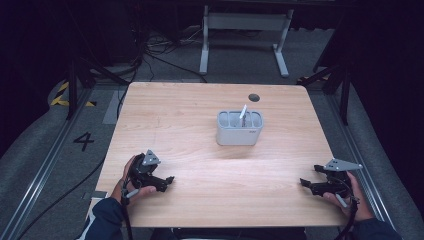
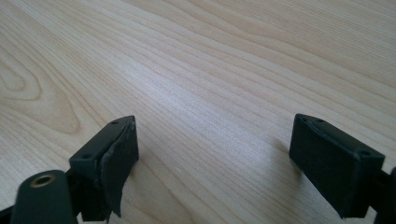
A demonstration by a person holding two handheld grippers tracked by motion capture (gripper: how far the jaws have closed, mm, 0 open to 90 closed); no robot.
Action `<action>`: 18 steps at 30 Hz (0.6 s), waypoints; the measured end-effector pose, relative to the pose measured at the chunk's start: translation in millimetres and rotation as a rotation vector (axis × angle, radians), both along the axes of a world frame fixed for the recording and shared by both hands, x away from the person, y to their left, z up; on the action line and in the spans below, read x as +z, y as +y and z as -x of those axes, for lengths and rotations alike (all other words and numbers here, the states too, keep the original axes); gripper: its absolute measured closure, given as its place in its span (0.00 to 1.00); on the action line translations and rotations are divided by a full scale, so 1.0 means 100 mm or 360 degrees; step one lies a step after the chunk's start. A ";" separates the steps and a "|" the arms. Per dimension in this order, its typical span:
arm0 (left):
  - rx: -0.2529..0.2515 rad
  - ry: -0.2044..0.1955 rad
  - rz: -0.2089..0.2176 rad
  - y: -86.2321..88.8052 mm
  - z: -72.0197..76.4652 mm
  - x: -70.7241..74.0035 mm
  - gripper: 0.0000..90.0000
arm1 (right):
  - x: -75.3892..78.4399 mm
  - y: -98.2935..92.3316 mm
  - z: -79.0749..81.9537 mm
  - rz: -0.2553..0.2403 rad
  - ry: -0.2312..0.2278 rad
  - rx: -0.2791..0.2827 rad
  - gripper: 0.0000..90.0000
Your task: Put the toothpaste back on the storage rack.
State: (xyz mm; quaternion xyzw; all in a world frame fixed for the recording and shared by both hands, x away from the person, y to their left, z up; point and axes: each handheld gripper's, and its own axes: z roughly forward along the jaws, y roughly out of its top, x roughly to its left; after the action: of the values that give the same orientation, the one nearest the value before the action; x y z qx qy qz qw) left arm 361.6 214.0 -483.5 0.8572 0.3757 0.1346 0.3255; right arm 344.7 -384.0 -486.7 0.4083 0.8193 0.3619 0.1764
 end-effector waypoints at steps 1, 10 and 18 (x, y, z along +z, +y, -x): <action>0.0001 0.0000 0.0001 0.00 0.00 0.00 0.00 | 0.00 0.00 0.00 0.0000 -0.0001 -0.0002 0.18; 0.0020 -0.0014 -0.0009 0.00 0.01 0.00 0.01 | 0.00 0.00 -0.02 0.0001 0.0000 0.0015 0.17; 0.0021 -0.0015 -0.0007 0.00 0.01 0.00 0.01 | 0.00 0.00 -0.01 0.0002 -0.0005 0.0020 0.17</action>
State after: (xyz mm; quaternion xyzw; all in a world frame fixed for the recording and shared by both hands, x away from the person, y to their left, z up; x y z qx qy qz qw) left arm 360.4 213.6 -483.5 0.8548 0.3794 0.1415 0.3245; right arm 346.2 -383.8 -487.0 0.4026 0.8217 0.3632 0.1756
